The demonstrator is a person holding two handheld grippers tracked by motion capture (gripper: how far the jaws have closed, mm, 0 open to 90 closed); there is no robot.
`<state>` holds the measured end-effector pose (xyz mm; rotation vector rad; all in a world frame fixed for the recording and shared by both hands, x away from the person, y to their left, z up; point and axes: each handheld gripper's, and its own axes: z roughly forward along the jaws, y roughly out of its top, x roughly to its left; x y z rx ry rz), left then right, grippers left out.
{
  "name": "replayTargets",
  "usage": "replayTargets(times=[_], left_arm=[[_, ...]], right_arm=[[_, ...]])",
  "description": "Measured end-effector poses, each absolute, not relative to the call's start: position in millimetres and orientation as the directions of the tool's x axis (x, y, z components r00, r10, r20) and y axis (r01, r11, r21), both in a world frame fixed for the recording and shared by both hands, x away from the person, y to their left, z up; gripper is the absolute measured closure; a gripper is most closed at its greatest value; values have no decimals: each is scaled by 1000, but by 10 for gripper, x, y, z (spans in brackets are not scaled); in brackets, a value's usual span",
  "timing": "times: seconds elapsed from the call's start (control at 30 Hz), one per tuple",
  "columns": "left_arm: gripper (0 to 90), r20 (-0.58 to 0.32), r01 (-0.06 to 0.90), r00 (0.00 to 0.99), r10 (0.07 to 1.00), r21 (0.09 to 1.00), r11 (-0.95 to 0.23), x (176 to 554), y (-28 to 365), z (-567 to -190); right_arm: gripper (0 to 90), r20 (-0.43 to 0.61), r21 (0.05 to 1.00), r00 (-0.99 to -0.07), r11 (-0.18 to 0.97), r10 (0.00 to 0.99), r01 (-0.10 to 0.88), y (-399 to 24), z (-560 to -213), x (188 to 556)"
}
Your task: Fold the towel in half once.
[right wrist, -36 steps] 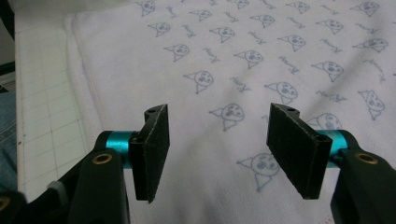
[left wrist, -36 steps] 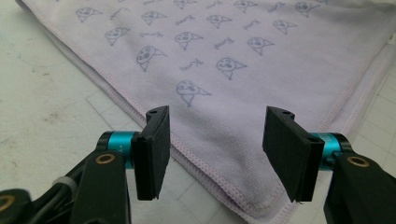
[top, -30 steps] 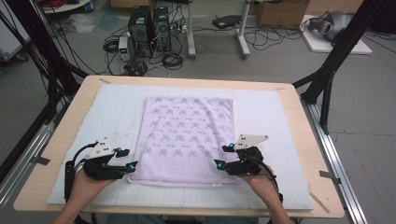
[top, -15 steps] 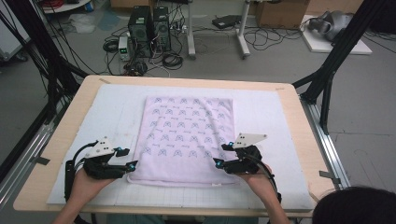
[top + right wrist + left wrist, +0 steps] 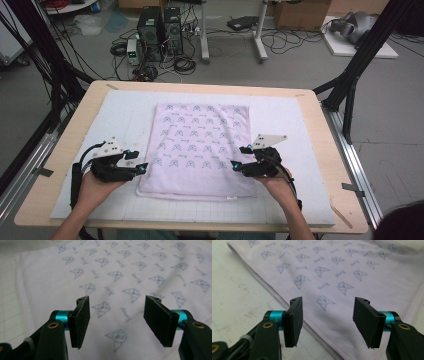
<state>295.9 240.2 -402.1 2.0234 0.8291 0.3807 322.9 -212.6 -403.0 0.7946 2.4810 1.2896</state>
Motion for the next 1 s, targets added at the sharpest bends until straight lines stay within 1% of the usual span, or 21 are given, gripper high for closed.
replayTargets(times=[0.17, 0.33, 0.77, 0.83, 1.0], left_arm=[[405, -37, 407, 721, 692, 831, -379, 3128, 2340, -3921], [396, -26, 403, 717, 697, 831, -384, 3288, 2280, -3856], [396, -59, 434, 682, 729, 835, -338, 3705, 2223, -3725], [395, -55, 433, 676, 735, 836, -336, 3758, 2213, -3693], [397, -48, 434, 669, 742, 835, -338, 3846, 2210, -3637]], right_arm=[[369, 60, 806, -809, 450, 585, 385, -2196, -3978, 3430], [352, 46, 801, -801, 457, 597, 387, -2227, -3865, 3608], [309, 49, 793, -770, 444, 637, 418, -2335, -3616, 4046], [309, 51, 800, -769, 434, 637, 413, -2336, -3595, 4081], [307, 41, 792, -779, 455, 626, 408, -2288, -3540, 4143]])
